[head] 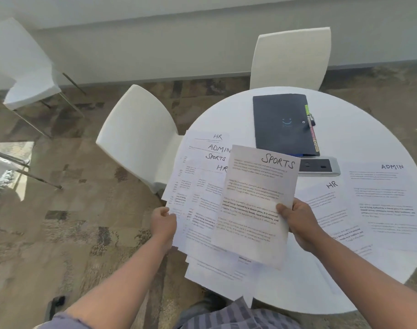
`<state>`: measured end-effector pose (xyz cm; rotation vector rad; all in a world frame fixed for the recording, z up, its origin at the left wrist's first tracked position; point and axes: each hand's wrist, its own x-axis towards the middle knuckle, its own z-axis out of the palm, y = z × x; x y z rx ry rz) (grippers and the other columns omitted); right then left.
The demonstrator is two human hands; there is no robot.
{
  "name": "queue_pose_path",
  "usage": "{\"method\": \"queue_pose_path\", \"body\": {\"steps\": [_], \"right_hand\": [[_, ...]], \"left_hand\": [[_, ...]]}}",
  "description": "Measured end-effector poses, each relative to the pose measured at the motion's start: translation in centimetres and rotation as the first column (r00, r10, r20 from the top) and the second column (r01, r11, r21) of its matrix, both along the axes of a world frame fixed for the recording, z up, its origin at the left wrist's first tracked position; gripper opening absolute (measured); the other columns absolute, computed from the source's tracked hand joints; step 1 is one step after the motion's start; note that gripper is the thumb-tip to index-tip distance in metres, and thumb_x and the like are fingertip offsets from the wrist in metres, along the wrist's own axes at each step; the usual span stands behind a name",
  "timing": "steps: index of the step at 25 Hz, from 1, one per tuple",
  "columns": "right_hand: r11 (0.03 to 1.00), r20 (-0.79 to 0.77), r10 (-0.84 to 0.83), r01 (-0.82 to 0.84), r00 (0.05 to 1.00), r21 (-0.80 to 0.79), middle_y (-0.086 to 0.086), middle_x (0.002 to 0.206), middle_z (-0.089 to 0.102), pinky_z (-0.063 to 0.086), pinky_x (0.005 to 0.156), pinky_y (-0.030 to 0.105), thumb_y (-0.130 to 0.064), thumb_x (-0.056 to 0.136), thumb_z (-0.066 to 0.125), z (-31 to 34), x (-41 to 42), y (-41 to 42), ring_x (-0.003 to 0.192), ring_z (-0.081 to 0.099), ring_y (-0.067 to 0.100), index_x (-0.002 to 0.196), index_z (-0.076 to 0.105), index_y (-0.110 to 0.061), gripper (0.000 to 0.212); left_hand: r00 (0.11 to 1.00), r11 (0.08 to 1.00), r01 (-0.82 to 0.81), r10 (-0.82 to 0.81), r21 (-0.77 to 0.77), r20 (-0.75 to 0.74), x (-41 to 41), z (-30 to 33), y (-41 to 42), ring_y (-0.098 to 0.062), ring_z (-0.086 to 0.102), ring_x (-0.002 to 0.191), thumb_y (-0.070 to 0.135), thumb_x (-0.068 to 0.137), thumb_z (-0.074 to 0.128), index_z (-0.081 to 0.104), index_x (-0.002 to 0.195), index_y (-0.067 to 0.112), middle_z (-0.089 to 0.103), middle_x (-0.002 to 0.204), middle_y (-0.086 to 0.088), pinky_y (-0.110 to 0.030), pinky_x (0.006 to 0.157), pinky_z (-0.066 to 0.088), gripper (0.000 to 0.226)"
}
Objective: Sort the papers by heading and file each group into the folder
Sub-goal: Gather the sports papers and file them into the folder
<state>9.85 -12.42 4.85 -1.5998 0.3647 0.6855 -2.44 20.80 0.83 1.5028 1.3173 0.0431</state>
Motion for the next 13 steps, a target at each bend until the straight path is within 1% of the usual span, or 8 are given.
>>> {"method": "queue_pose_path", "body": {"steps": [3, 5, 6, 7, 9, 10, 11, 13], "right_hand": [[0.994, -0.021, -0.102, 0.101, 0.995, -0.035, 0.006, 0.112, 0.077, 0.059, 0.087, 0.048, -0.009, 0.104, 0.056, -0.7, 0.0, 2.7, 0.102, 0.073, 0.031, 0.113, 0.069, -0.017, 0.018], [0.985, -0.033, -0.166, 0.164, 0.986, -0.061, 0.005, 0.112, 0.076, 0.058, 0.093, 0.053, -0.009, 0.104, 0.056, -1.0, -0.4, 3.8, 0.102, 0.072, 0.031, 0.111, 0.068, -0.018, 0.017], [0.979, -0.034, -0.19, 0.187, 0.981, -0.076, 0.005, 0.113, 0.076, 0.056, 0.096, 0.056, -0.009, 0.104, 0.056, -1.2, -0.6, 4.2, 0.103, 0.072, 0.031, 0.112, 0.068, -0.018, 0.017], [0.975, -0.034, -0.207, 0.204, 0.978, -0.089, 0.005, 0.114, 0.076, 0.054, 0.098, 0.059, -0.009, 0.104, 0.056, -1.2, -0.9, 4.5, 0.104, 0.072, 0.032, 0.113, 0.068, -0.018, 0.017], [0.966, -0.035, -0.238, 0.233, 0.971, -0.109, 0.005, 0.114, 0.076, 0.052, 0.101, 0.06, -0.009, 0.104, 0.056, -1.2, -1.7, 4.7, 0.104, 0.071, 0.032, 0.113, 0.067, -0.018, 0.017], [0.962, -0.036, -0.25, 0.244, 0.968, -0.122, 0.003, 0.112, 0.076, 0.052, 0.101, 0.06, -0.008, 0.104, 0.056, -1.2, -2.1, 4.8, 0.104, 0.071, 0.032, 0.113, 0.067, -0.018, 0.018], [0.959, -0.037, -0.257, 0.25, 0.966, -0.137, 0.002, 0.111, 0.076, 0.052, 0.102, 0.06, -0.009, 0.104, 0.056, -1.1, -2.4, 4.9, 0.103, 0.071, 0.031, 0.113, 0.067, -0.019, 0.018], [0.954, -0.033, -0.264, 0.255, 0.964, -0.16, 0.002, 0.111, 0.077, 0.051, 0.103, 0.061, -0.009, 0.104, 0.056, -1.0, -2.8, 4.9, 0.103, 0.072, 0.032, 0.114, 0.068, -0.019, 0.018]], "left_hand": [[0.991, 0.996, 0.019, -0.031, -0.091, -0.129, -0.5, -2.5, 5.2, -0.033, 0.056, 0.121, 0.008, 0.096, 0.061, 0.047, 0.142, 0.013, 0.055, 0.134, -0.009, -0.048, 0.1, 0.05, 0.049], [0.979, 0.985, 0.06, -0.09, -0.162, -0.184, -0.5, -3.8, 7.2, -0.035, 0.054, 0.127, 0.011, 0.095, 0.065, 0.045, 0.146, 0.011, 0.054, 0.139, -0.013, -0.049, 0.105, 0.047, 0.055], [0.974, 0.979, 0.082, -0.118, -0.186, -0.193, -0.4, -4.5, 8.0, -0.035, 0.055, 0.126, 0.012, 0.096, 0.066, 0.046, 0.145, 0.01, 0.056, 0.138, -0.015, -0.048, 0.104, 0.048, 0.053], [0.971, 0.975, 0.103, -0.141, -0.199, -0.192, -0.2, -5.0, 8.4, -0.035, 0.059, 0.12, 0.012, 0.097, 0.066, 0.049, 0.142, 0.008, 0.06, 0.133, -0.016, -0.046, 0.098, 0.051, 0.049], [0.97, 0.974, 0.123, -0.159, -0.193, -0.186, 0.4, -5.5, 8.9, -0.029, 0.066, 0.097, 0.01, 0.095, 0.069, 0.058, 0.127, 0.006, 0.069, 0.116, -0.017, -0.039, 0.077, 0.054, 0.033], [0.969, 0.974, 0.129, -0.164, -0.187, -0.184, 0.7, -5.7, 9.1, -0.026, 0.065, 0.089, 0.008, 0.093, 0.071, 0.06, 0.117, 0.007, 0.071, 0.109, -0.015, -0.036, 0.072, 0.054, 0.025], [0.967, 0.972, 0.14, -0.175, -0.188, -0.186, 0.9, -5.9, 9.2, -0.025, 0.066, 0.088, 0.007, 0.091, 0.074, 0.06, 0.107, 0.008, 0.072, 0.107, -0.014, -0.035, 0.073, 0.055, 0.021], [0.957, 0.968, 0.178, -0.212, -0.177, -0.199, 0.9, -6.1, 9.2, -0.027, 0.068, 0.089, 0.009, 0.085, 0.081, 0.056, 0.096, 0.012, 0.072, 0.103, -0.012, -0.039, 0.071, 0.056, 0.027]]}}
